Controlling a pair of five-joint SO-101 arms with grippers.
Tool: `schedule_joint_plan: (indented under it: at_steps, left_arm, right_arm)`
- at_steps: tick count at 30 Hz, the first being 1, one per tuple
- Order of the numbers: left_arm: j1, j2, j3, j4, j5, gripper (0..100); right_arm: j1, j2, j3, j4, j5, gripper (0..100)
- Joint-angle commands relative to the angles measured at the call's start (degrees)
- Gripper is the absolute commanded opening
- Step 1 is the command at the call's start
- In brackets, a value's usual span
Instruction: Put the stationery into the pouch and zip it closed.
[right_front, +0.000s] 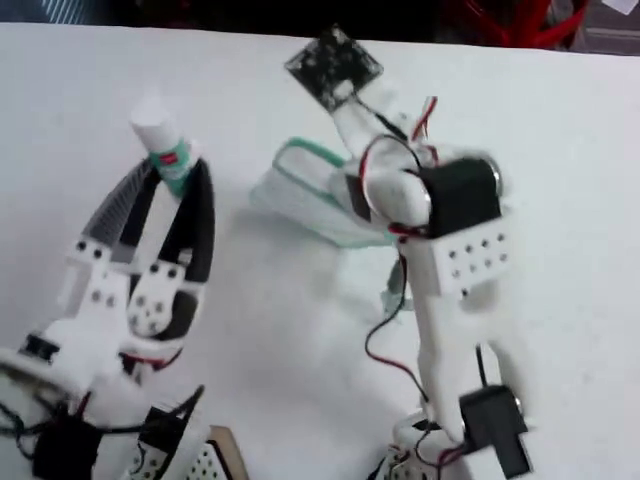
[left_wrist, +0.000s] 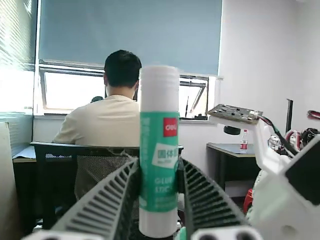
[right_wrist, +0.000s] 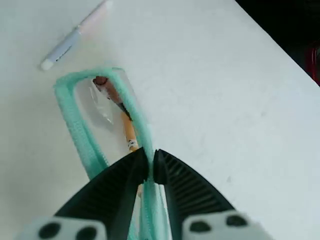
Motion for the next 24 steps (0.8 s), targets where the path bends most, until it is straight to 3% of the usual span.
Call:
schedule_joint_plan:
  at_steps: [1,10,19,24]
  left_arm:
    - [1.3,11.9,-2.5,-8.4,0.4,2]
    - [0.8,26.4,-1.5,-28.6,0.2,2]
    - [0.1,42.9,-1.1,-37.0,1.1,2]
    - [-1.7,43.4,0.4,-37.2,7.8,2]
  right_arm:
    - [-2.2,4.3,-5.0,0.2,-1.0,1.9]
    - [-2.2,10.6,-5.5,-2.0,-1.5,1.9]
    - [-0.2,13.5,-5.5,-4.8,-4.5,1.9]
    - [1.9,13.9,-6.2,-5.0,-10.4,1.9]
